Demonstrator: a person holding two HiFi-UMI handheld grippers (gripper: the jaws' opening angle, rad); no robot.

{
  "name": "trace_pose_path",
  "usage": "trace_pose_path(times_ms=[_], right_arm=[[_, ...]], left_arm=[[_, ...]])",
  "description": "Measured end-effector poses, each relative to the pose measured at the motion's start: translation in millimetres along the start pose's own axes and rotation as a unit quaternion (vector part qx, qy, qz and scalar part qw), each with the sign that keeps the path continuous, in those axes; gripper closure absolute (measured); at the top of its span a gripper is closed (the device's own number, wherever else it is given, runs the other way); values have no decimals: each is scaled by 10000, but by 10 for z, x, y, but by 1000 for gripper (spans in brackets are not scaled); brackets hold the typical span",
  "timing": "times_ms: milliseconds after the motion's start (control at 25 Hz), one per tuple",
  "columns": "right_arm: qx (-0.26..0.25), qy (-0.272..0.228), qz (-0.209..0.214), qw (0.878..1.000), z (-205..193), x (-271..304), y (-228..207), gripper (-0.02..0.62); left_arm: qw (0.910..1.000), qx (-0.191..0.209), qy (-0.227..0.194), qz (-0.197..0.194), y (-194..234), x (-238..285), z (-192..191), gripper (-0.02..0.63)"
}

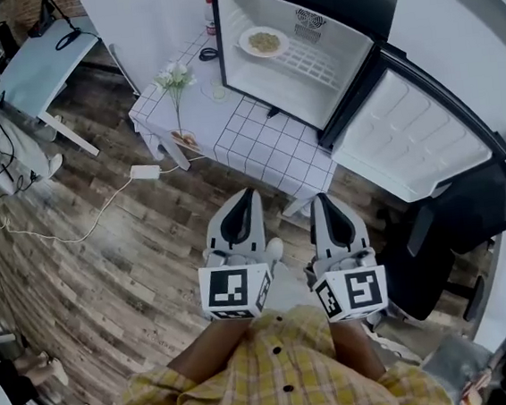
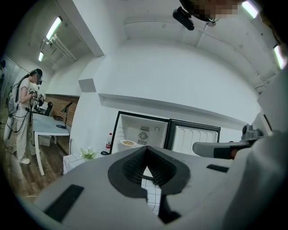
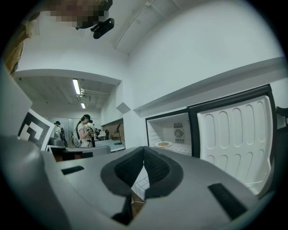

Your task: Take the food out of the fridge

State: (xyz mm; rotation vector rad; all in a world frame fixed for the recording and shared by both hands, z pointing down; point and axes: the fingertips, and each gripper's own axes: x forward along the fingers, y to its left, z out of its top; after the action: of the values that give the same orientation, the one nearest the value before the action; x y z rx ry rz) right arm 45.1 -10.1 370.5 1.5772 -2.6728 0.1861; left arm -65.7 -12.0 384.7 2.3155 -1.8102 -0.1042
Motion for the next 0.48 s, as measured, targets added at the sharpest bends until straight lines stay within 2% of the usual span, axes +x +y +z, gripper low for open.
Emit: trace_pose_path(times_ms=[480], right_arm=[[154,-25,241,9996,62,818,-504,589]], left_arm=[[9997,190,18,142,104,950,92,600]])
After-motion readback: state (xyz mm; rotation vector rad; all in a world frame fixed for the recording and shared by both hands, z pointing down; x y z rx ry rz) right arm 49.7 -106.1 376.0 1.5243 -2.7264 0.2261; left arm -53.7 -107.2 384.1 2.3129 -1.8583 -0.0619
